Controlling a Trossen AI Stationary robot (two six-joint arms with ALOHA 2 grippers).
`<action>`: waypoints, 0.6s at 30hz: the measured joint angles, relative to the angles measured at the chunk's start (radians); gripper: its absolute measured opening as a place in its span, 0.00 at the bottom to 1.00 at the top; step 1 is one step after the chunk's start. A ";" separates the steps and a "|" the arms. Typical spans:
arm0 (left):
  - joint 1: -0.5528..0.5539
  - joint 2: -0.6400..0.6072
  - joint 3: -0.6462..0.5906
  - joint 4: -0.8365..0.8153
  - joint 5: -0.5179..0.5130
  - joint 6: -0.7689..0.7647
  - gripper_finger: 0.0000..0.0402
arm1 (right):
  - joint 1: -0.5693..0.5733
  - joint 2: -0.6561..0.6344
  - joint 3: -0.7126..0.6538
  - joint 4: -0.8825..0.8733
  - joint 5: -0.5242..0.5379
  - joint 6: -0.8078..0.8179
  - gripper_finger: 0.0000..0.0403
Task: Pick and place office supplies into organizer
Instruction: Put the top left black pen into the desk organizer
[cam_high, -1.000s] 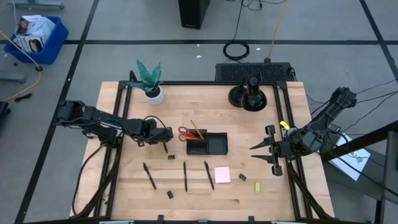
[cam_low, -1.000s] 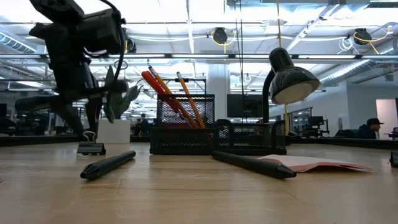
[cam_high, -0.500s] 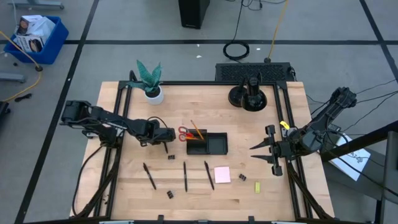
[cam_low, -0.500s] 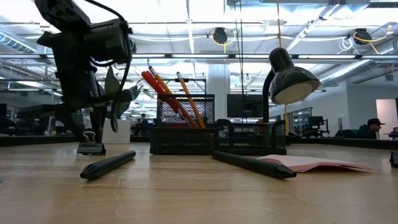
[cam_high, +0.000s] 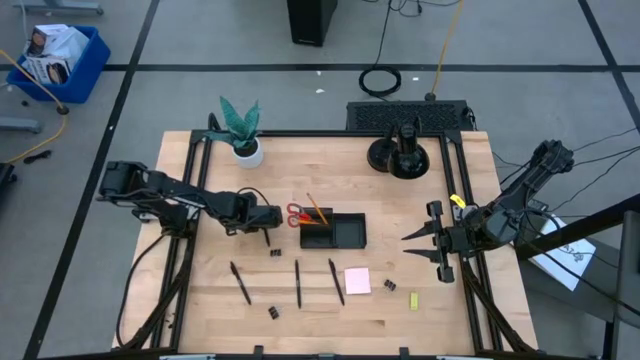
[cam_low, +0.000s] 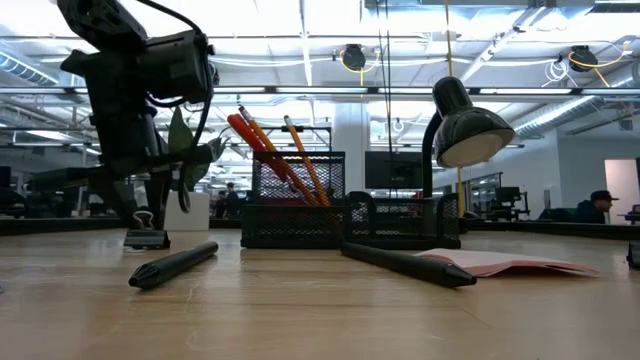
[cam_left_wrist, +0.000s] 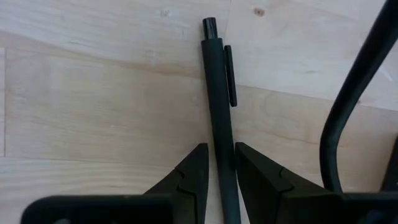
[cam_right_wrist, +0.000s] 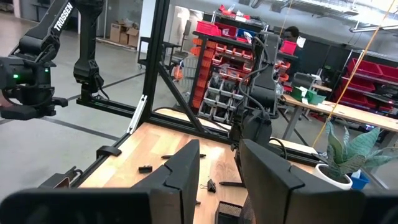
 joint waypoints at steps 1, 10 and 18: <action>0.000 0.001 0.000 0.000 0.000 0.000 0.22 | 0.000 0.000 0.000 0.000 0.000 0.000 0.28; 0.000 -0.003 -0.001 0.000 0.000 0.002 0.22 | 0.000 0.000 0.000 0.000 0.000 0.001 0.28; 0.000 -0.003 -0.002 -0.009 0.001 0.002 0.21 | 0.000 0.000 0.000 0.000 0.000 0.002 0.28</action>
